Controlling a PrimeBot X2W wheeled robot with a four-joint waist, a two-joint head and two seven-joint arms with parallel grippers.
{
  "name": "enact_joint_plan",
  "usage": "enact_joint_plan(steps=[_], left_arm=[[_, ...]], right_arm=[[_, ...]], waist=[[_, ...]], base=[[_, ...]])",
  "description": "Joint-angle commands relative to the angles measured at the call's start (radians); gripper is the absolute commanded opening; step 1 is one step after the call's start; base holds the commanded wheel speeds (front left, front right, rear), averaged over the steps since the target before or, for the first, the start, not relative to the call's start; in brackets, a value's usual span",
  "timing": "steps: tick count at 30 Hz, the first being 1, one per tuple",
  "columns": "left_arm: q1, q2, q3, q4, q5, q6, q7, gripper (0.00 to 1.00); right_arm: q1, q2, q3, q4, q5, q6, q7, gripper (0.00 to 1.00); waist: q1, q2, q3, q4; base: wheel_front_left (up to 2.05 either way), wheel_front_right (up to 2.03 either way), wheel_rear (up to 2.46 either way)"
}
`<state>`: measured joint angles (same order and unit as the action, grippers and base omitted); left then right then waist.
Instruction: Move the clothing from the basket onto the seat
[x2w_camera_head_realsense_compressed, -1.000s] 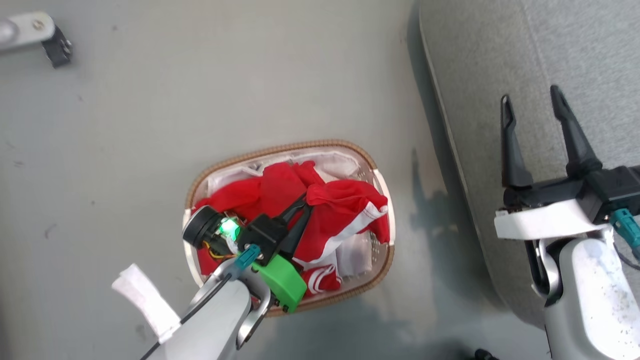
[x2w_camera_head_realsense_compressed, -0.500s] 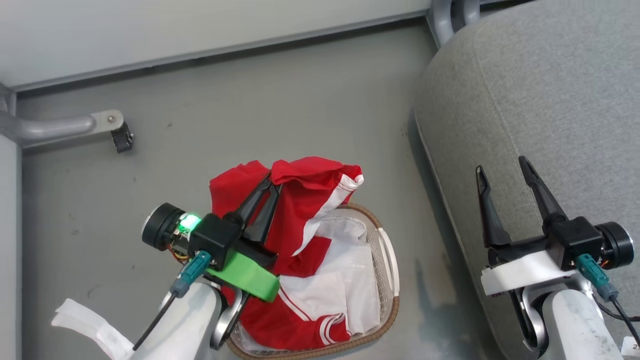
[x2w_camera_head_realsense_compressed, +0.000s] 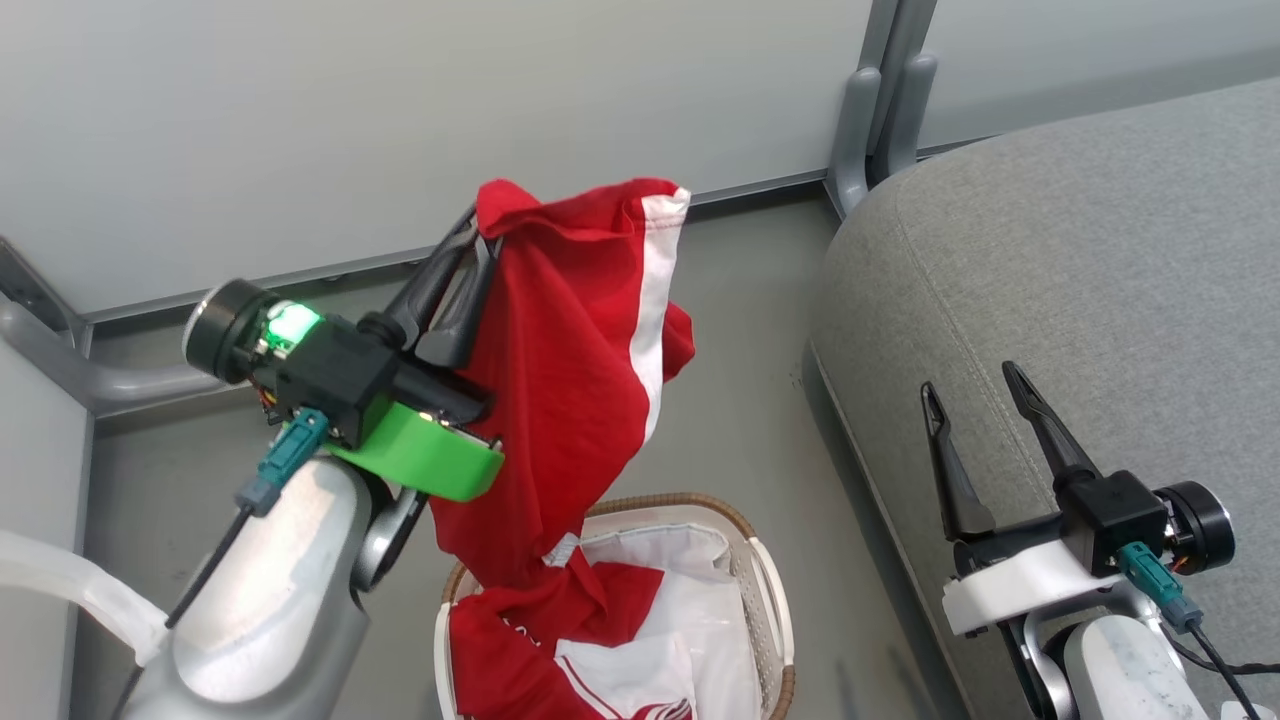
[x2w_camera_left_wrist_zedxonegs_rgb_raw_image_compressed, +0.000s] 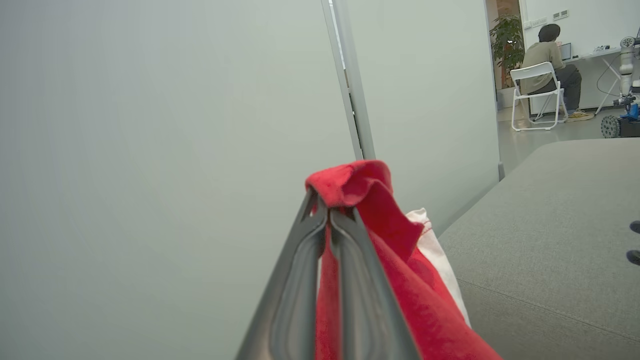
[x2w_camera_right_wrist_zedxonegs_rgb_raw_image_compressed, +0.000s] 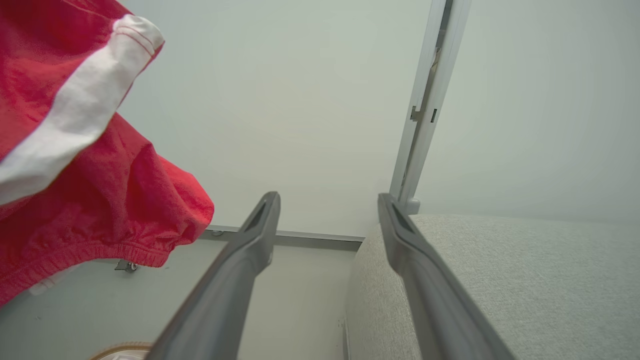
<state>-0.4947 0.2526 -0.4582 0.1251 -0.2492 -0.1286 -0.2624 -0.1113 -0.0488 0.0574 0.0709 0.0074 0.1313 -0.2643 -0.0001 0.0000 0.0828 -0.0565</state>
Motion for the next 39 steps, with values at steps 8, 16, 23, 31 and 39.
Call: enact_joint_plan(steps=[8,16,23,31,39], left_arm=[[-0.178,0.087,-0.057,0.001,-0.045,-0.003,-0.004,0.0],[-0.292,0.111,-0.073,0.032,-0.086,-0.003,-0.004,0.0],[-0.345,0.092,-0.098,0.029,-0.093,-0.003,-0.004,0.0],[-0.417,0.072,-0.145,0.018,-0.102,-0.003,-0.003,0.0],[-0.492,0.027,-0.201,-0.018,-0.128,-0.003,0.012,0.0]], right_arm=[[-0.003,-0.003,0.027,0.001,0.007,-0.001,0.0,1.0],[-0.035,-0.003,0.07,0.007,0.0,-0.001,0.0,1.0],[-0.07,-0.003,0.134,0.038,-0.023,-0.001,0.0,1.0],[-0.144,-0.003,0.251,0.137,-0.04,-0.001,0.0,1.0],[-0.22,-0.003,0.316,0.248,-0.022,-0.001,0.0,1.0]], waist=[[0.0001,0.0,-0.013,-0.016],[0.0001,0.0,-0.004,-0.02],[0.0001,0.0,0.0,-0.015],[0.0001,0.0,-0.004,0.008],[0.0001,0.0,-0.007,0.042]], base=[[0.0,0.0,0.0],[0.0,0.0,0.0],[0.0,0.0,0.0],[0.0,0.0,0.0],[0.0,0.0,0.0]])
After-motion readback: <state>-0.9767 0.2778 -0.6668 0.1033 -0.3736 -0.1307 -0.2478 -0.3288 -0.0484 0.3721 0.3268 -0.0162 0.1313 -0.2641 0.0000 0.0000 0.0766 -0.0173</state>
